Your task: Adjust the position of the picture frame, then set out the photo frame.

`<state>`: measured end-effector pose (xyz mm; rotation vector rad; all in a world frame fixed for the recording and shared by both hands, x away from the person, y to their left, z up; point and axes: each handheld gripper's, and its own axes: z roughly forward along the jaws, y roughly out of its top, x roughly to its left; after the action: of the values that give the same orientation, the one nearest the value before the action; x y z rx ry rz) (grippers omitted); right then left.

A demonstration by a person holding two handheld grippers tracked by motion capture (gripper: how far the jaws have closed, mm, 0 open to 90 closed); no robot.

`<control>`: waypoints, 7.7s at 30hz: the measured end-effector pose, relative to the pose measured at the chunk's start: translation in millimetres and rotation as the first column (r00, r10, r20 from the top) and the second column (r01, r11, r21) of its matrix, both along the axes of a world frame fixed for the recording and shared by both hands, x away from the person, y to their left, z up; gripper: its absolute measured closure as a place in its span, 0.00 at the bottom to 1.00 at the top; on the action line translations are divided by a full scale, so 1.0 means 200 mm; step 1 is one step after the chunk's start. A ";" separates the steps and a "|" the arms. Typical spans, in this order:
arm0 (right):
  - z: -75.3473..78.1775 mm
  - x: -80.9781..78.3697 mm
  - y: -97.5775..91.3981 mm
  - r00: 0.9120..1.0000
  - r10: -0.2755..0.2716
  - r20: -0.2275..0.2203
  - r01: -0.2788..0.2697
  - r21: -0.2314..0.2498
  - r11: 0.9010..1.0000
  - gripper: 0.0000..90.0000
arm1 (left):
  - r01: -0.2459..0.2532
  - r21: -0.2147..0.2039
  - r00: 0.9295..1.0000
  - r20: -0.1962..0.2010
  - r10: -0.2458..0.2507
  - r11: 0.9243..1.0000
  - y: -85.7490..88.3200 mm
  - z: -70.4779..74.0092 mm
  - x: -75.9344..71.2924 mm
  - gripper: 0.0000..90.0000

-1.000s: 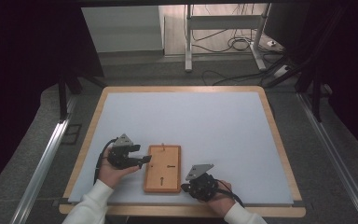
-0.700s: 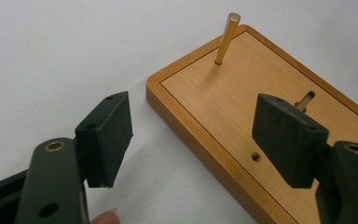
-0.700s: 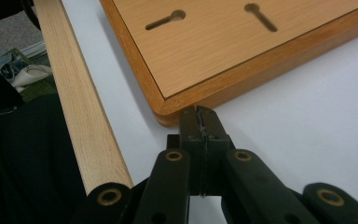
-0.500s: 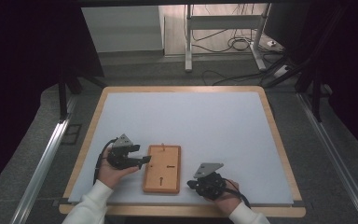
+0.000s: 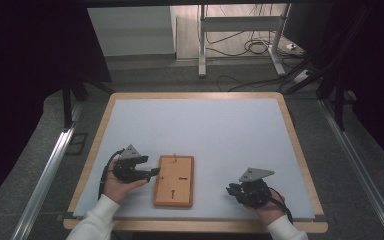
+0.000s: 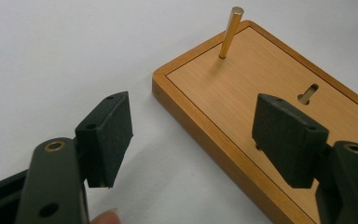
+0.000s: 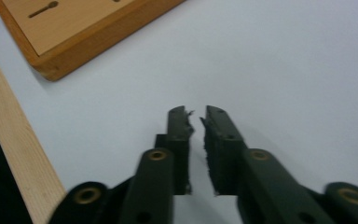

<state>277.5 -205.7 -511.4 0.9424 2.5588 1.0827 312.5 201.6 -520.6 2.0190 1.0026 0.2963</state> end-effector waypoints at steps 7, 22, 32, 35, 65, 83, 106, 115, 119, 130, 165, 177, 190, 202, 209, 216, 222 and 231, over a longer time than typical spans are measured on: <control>-0.01 0.01 -0.04 0.997 -0.076 0.034 0.076 0.006 0.997 0.43 | 0.004 0.008 1.000 0.000 -0.004 1.000 0.00 -0.01 0.00 0.32; -0.02 0.05 -0.05 0.992 -0.110 0.061 0.109 0.012 0.994 0.36 | 0.007 0.005 1.000 0.013 -0.007 1.000 0.01 0.00 -0.01 0.31; -0.03 0.07 -0.04 0.993 -0.101 0.057 0.100 0.015 0.995 0.35 | 0.012 0.012 1.000 0.014 -0.012 1.000 0.02 0.00 0.01 0.31; -0.03 0.07 -0.03 0.994 -0.089 0.058 0.089 0.016 0.996 0.34 | 0.021 0.013 0.999 0.027 -0.021 1.000 0.01 0.01 0.02 0.31; -0.04 0.04 0.00 0.994 -0.088 0.068 0.089 0.000 0.996 0.32 | 0.195 0.034 0.978 0.071 -0.197 0.980 -0.22 0.00 0.22 0.37; -0.03 0.02 0.01 0.993 -0.083 0.086 0.084 -0.008 0.996 0.32 | 0.226 0.063 0.971 0.065 -0.230 0.972 -0.30 -0.01 0.26 0.71; -0.03 0.00 0.02 0.991 -0.079 0.109 0.080 -0.012 0.997 0.29 | 0.237 0.019 0.972 0.009 -0.237 0.971 -0.30 -0.02 0.29 0.93; -0.02 -0.02 0.04 0.989 -0.065 0.133 0.067 -0.005 0.998 0.26 | 0.239 -0.007 0.971 -0.021 -0.239 0.971 -0.29 -0.02 0.31 0.93; -0.02 -0.03 0.05 0.989 -0.062 0.135 0.064 -0.009 0.998 0.25 | 0.238 -0.010 0.971 -0.029 -0.239 0.971 -0.29 -0.02 0.31 0.93; -0.02 -0.03 0.07 0.989 -0.054 0.138 0.055 -0.006 0.998 0.25 | 0.249 -0.024 0.968 -0.040 -0.249 0.968 -0.28 -0.02 0.32 0.92; 0.00 -0.15 0.34 0.965 0.119 0.232 -0.105 -0.071 0.992 0.23 | 0.273 -0.089 0.951 -0.126 -0.282 0.958 -0.25 -0.02 0.39 0.91; -0.06 -0.22 0.56 0.933 0.203 0.299 -0.143 -0.211 0.967 0.14 | 0.280 -0.121 0.942 -0.154 -0.297 0.952 -0.24 -0.02 0.42 0.91; -0.11 -0.24 0.69 0.866 0.222 0.447 -0.074 -0.325 0.943 0.19 | 0.270 -0.138 0.940 -0.177 -0.292 0.953 -0.24 -0.02 0.44 0.91; -0.11 -0.24 0.74 0.830 0.318 0.458 -0.131 -0.394 0.910 0.33 | 0.260 -0.122 0.951 -0.142 -0.276 0.958 -0.25 -0.02 0.42 0.85; -0.09 -0.23 0.73 0.820 0.323 0.472 -0.136 -0.389 0.911 0.37 | 0.247 -0.127 0.955 -0.138 -0.264 0.961 -0.24 -0.02 0.42 0.79; -0.09 -0.22 0.73 0.828 0.334 0.450 -0.151 -0.394 0.907 0.42 | 0.183 -0.111 0.979 -0.073 -0.192 0.977 -0.11 0.03 0.37 0.70; -0.08 -0.21 0.73 0.825 0.314 0.469 -0.118 -0.401 0.909 0.43 | 0.158 -0.087 0.985 -0.052 -0.163 0.984 -0.02 0.03 0.30 0.66; -0.04 -0.16 0.71 0.814 0.284 0.506 -0.076 -0.392 0.917 0.48 | 0.128 -0.116 0.990 -0.051 -0.135 0.985 0.02 0.03 0.31 0.64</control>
<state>244.6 -63.0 -519.1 0.2326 2.2531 0.7428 373.8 205.1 -514.7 1.9896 0.8969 0.1073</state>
